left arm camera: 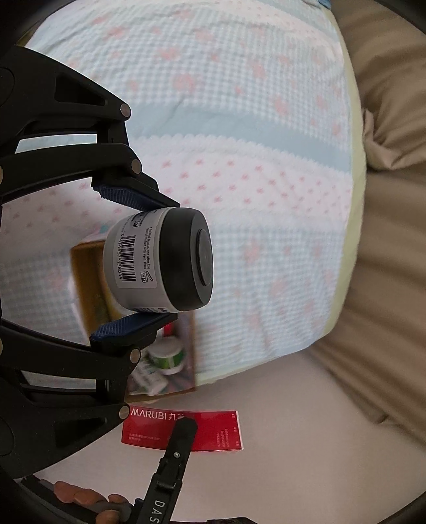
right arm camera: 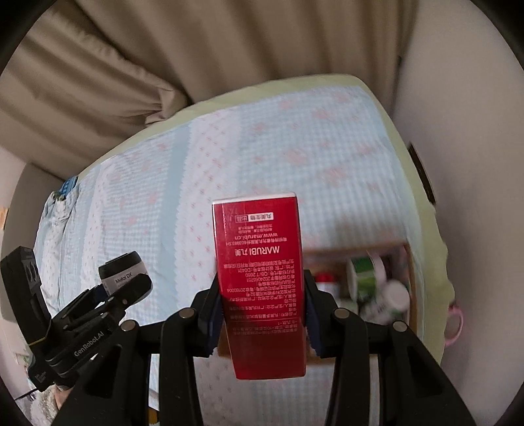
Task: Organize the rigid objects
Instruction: 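Carry the black-lidded jar with the left tool while the right tool carries the red box to the box, then open both tools releasing the jar and red box into the box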
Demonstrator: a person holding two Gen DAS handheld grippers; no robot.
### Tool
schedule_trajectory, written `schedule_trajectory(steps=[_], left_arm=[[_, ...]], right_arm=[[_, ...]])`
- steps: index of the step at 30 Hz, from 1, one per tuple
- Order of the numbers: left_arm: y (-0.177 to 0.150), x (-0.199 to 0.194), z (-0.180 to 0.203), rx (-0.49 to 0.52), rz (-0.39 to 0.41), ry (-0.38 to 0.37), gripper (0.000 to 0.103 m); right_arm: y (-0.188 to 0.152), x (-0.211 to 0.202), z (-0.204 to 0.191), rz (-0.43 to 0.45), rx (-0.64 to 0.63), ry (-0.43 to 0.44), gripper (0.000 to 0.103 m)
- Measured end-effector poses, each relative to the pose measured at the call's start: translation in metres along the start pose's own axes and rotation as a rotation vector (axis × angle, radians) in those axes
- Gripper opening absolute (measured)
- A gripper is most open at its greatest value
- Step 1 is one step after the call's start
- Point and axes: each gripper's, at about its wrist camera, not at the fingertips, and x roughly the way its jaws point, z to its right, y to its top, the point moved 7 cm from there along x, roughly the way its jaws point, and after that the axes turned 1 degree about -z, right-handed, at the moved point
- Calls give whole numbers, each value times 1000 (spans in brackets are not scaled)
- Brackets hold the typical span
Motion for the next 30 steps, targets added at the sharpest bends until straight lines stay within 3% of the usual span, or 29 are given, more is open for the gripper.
schedule_trajectory(steps=[5,13,22,23,24,26,27,28,29,30], left_arm=[[-31,34,20,85,-34,39,54],[-41,112,23,209,-57,111,54],[-40,135,25,258,-68,127,55],[-38,134,25,260,-74,126,65],[-35,132,25,261,-70,125,97],[-30,123,25,259,-47,117,103],[-27,119,24,256,-37,99,103],[-26,115,22,254,-36,90,103],[-25,112,19,254,-35,96,103],[-25,109,16,255,-34,109,103]], right_arm=[[-33,10,35,-10,58,20,39],[-73,61,71,6,131,110,39],[-89,100,71,6,206,207,40],[-88,103,71,2,217,212,40],[-88,106,72,-7,225,210,41],[-89,108,75,-16,248,208,61],[-90,105,77,-6,265,210,84],[-90,101,82,12,286,204,95],[-92,99,86,19,300,195,103],[-95,96,90,21,322,178,103]])
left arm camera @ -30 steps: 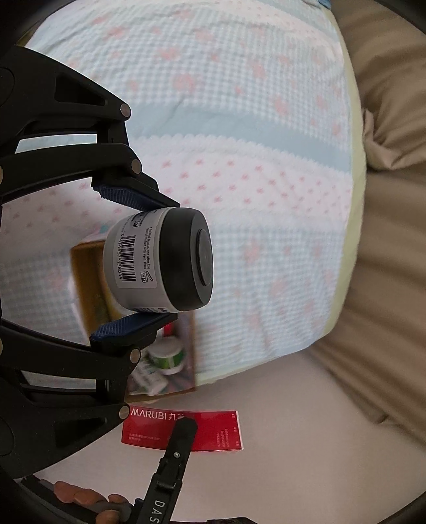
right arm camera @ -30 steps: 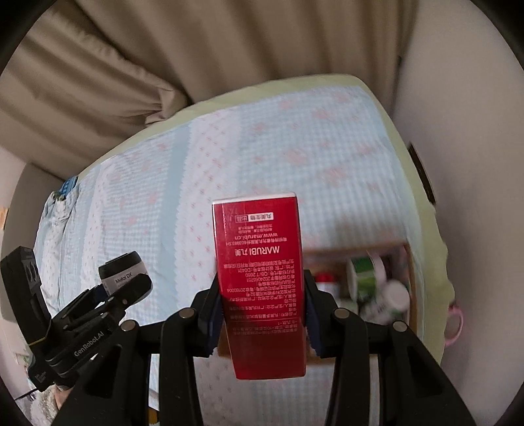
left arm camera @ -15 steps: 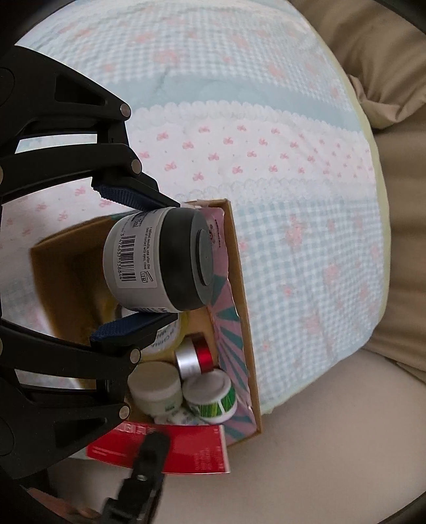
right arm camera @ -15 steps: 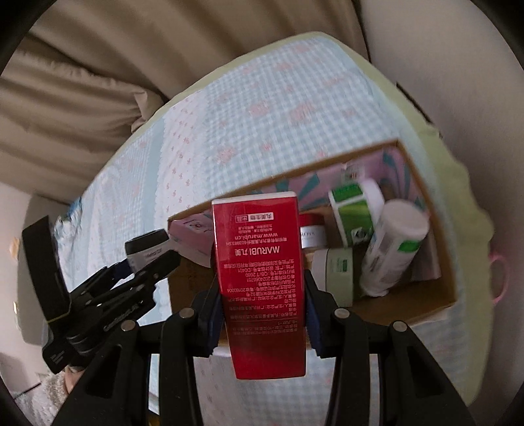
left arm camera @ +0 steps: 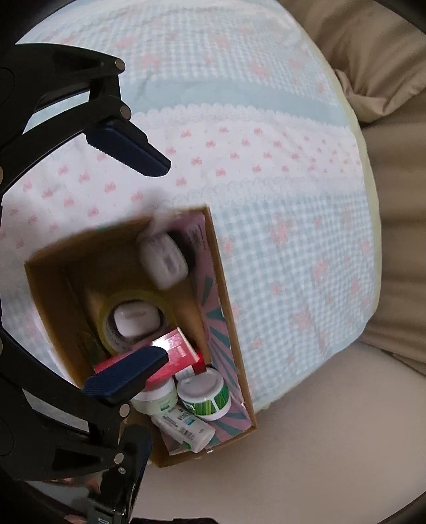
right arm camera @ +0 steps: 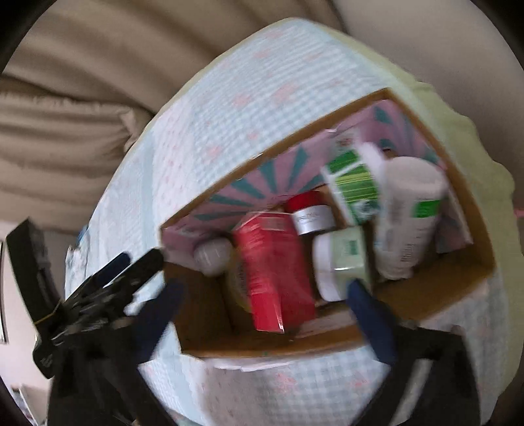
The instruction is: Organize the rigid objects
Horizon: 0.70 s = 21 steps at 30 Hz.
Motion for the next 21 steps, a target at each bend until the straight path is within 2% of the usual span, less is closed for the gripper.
schedule_trajectory(steps=[3,4,6,15,21], left_arm=[[-6,-9,-9,-4,-4,8,103],[-8,-12,-11,-6,-1,6,103],[-12,-19,-14,-8,1,9,103],[-22,-38,-22,-1,0,-23,103],[-22,-70,-30,17,23,-55,103]], right_arm=[[-9,-6,9,-22,-1,-84,103],[-11,-9,11,-6,-18,-125,103],[-14,-14,11,15,-37,-153,103],[-18,-29,6,42,-15,-192,103],[-22,-47,-15,85,-24,-231,103]])
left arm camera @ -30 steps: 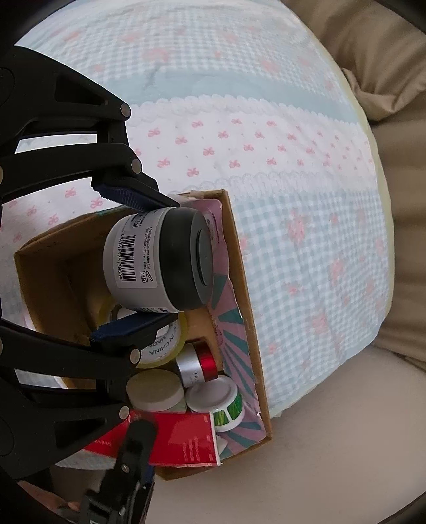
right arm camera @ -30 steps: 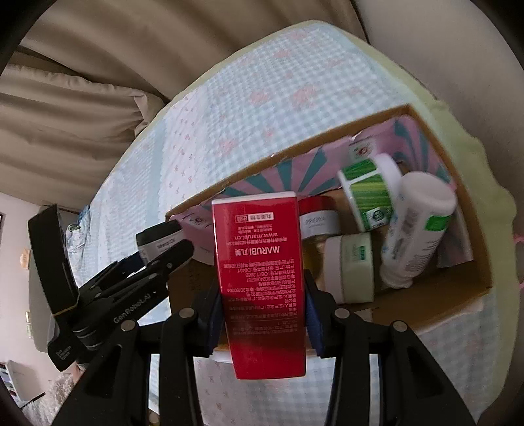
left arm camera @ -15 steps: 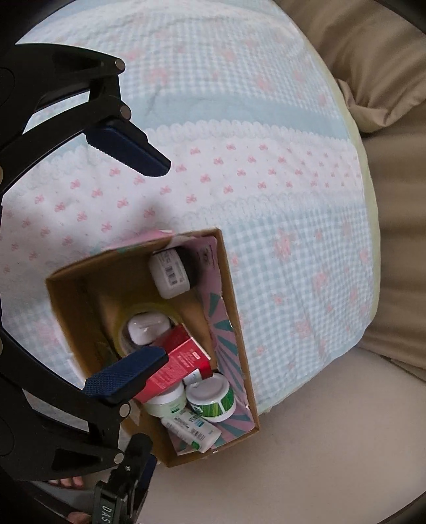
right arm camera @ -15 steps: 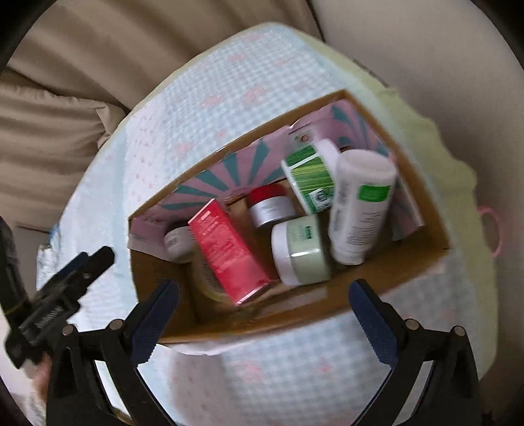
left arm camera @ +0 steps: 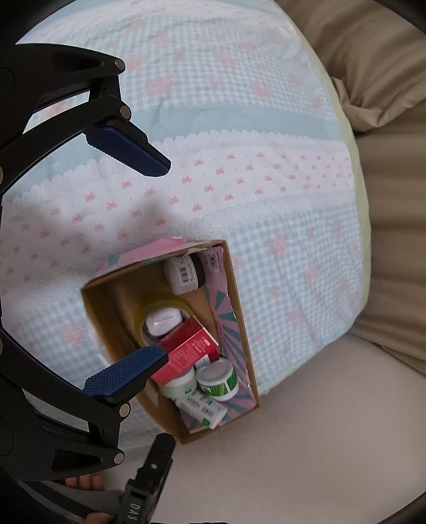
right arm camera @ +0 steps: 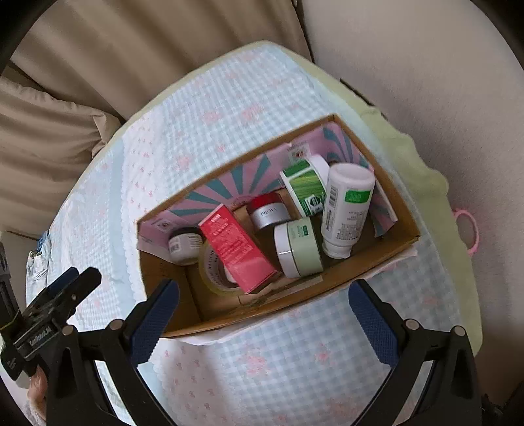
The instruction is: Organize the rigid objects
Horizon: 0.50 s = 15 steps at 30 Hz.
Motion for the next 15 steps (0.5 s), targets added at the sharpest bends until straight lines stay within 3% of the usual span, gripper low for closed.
schedule_trajectory(steps=[8,15], left_arm=[[0,-102,-32,-22,72,-5,103],[-8,-217,-81,-65,189,64,103]], right_arm=[[-4,-59,-58,72,-72,-10,103],[-10,-144,-146,200,-253,-8,103]])
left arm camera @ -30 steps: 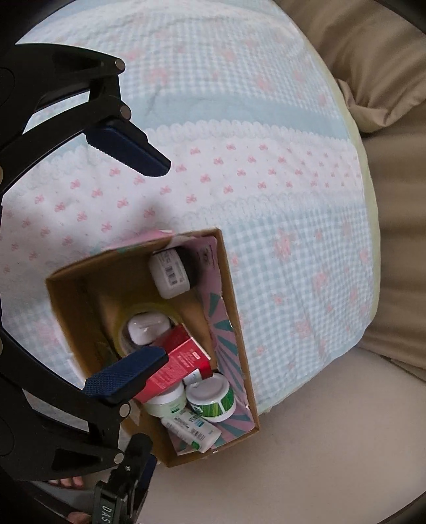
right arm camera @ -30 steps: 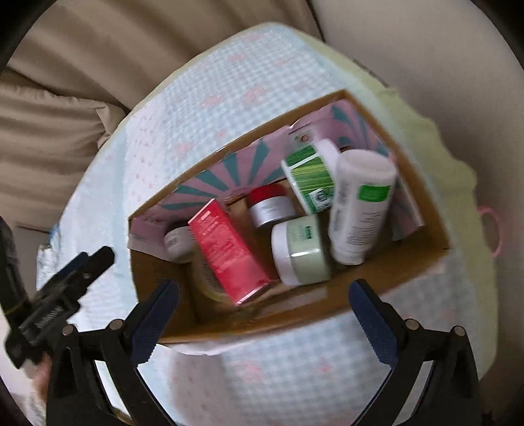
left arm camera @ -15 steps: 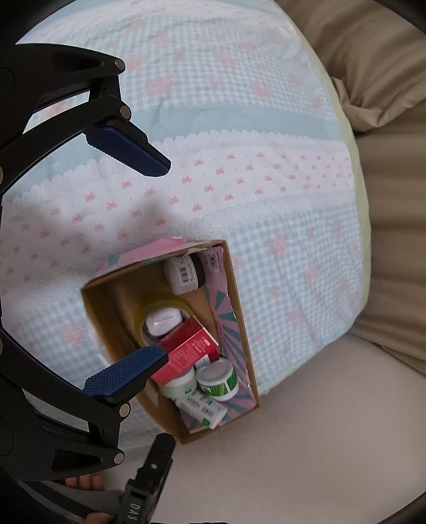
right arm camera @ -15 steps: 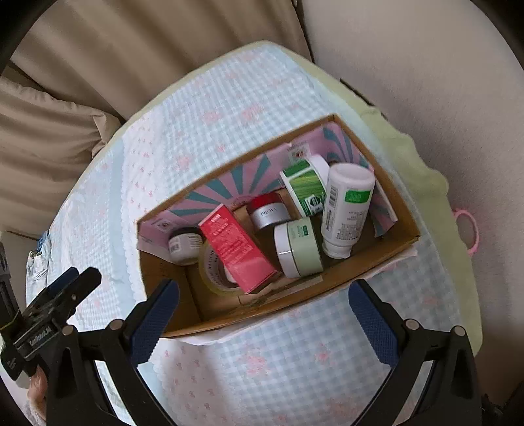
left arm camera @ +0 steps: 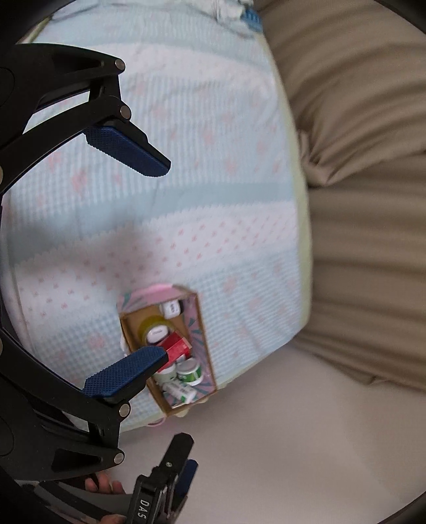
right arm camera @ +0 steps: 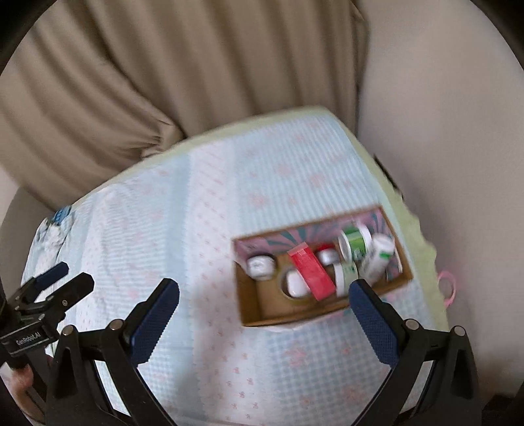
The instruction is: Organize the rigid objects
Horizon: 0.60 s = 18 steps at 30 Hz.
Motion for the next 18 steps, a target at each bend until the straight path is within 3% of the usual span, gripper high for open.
schedule_trajectory(steps=[7,13,18], left_arm=[[-6,-103,-49,-82,142,76,103],[-29,-151,-64,-137,218,107,103],[-41,-171,-56,-117,264,131,103]], right_arm=[[15,-75,-65,130,-122,12,103],[4,-114,-93,213,-183,13,103],[-12,-129,-102,267,-227,-13,103]])
